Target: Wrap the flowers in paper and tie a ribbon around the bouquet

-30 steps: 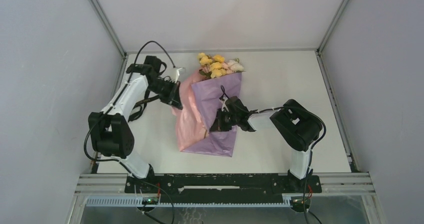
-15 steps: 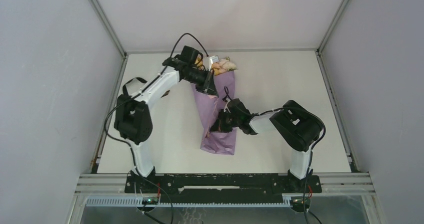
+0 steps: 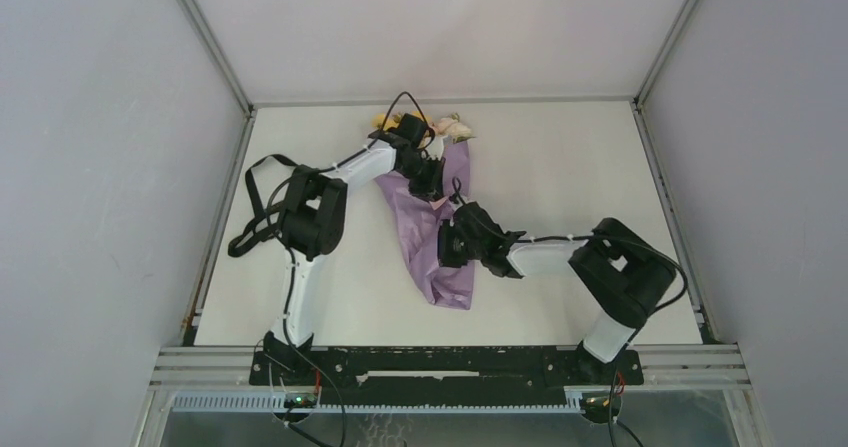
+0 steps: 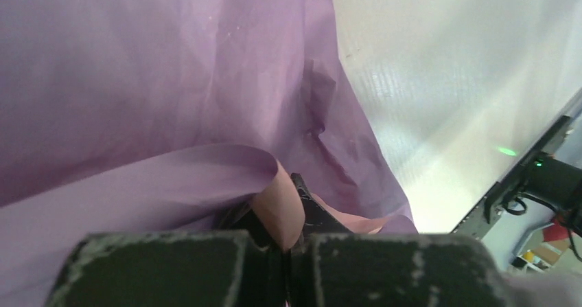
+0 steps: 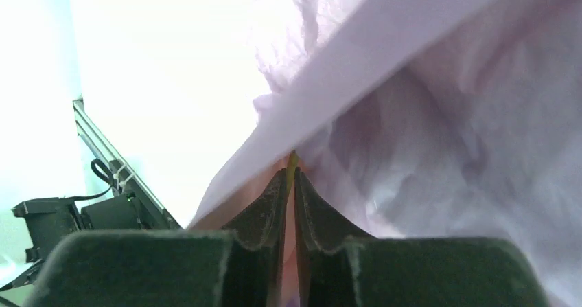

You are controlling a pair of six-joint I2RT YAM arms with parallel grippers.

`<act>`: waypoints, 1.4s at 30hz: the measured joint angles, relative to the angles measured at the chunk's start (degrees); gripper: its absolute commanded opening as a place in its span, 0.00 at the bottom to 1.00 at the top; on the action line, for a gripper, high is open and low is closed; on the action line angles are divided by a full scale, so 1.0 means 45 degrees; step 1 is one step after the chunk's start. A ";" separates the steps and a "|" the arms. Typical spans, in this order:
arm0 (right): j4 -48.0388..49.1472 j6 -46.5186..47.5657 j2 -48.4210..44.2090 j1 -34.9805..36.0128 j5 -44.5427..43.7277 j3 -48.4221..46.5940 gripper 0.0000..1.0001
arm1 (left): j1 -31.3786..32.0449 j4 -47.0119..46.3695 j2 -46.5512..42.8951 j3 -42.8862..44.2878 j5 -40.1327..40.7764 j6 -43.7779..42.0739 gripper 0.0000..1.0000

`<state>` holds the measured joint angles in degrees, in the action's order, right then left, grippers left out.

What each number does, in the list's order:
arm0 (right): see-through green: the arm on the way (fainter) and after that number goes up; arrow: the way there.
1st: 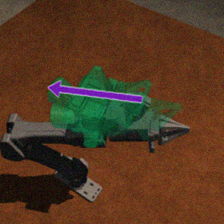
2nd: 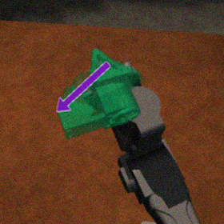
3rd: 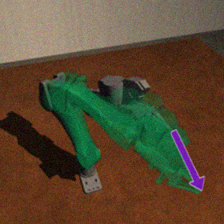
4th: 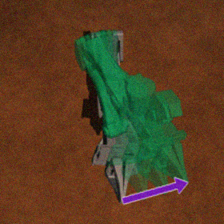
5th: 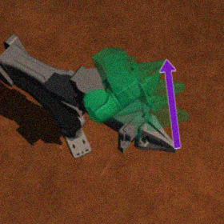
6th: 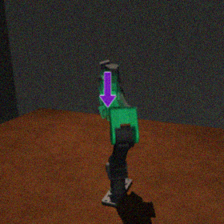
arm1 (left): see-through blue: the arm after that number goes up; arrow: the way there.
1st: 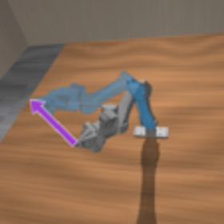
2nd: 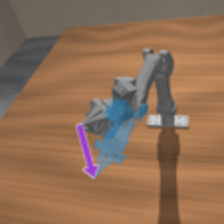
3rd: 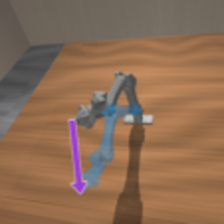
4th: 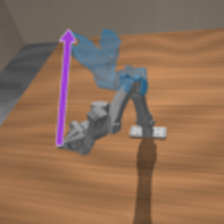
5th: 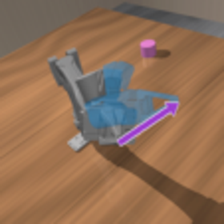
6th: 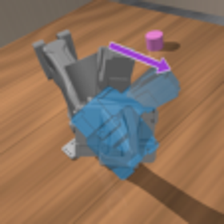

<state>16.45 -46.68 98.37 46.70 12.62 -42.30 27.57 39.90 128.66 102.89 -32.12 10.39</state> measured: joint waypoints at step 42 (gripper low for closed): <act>-0.0622 0.0918 -0.1253 -0.1015 0.0282 0.1559 0.23 | 0.1603 -0.0189 0.0617 0.1224 0.1302 -0.0024 0.00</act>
<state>13.65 -42.54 92.73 42.13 13.89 -35.29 34.79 39.05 131.44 108.40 -26.26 10.28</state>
